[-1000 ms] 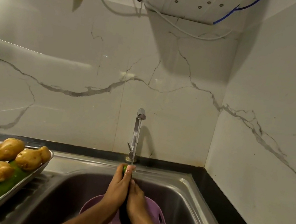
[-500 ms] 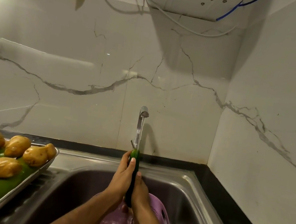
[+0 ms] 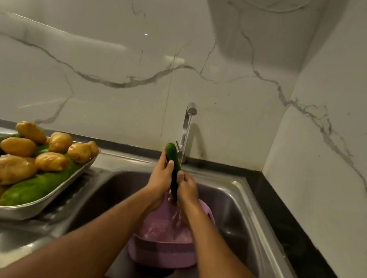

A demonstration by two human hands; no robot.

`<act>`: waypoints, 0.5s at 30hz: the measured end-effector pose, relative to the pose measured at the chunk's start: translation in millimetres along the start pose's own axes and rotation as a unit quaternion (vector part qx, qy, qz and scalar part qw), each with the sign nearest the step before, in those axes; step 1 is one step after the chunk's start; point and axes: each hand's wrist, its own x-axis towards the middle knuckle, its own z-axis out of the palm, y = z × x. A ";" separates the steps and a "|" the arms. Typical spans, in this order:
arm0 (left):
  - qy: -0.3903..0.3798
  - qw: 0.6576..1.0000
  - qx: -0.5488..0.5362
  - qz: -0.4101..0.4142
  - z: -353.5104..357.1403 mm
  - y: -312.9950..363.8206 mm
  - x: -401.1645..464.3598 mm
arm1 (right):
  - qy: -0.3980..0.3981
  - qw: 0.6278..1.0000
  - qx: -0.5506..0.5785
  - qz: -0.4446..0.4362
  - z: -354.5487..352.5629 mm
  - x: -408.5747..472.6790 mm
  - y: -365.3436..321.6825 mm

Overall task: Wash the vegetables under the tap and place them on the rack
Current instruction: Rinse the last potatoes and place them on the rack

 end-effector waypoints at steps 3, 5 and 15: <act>-0.001 0.998 0.056 -0.014 2.5 4.2 -3.6 | -0.011 1.000 0.000 -0.003 -0.4 -1.9 3.1; 0.009 0.997 0.079 -0.019 4.0 2.5 -6.3 | -0.008 1.000 0.016 -0.001 0.7 -2.2 4.6; -0.031 0.992 0.114 0.043 -9.9 -29.3 -6.9 | -0.004 0.998 0.042 0.049 0.8 -5.5 12.5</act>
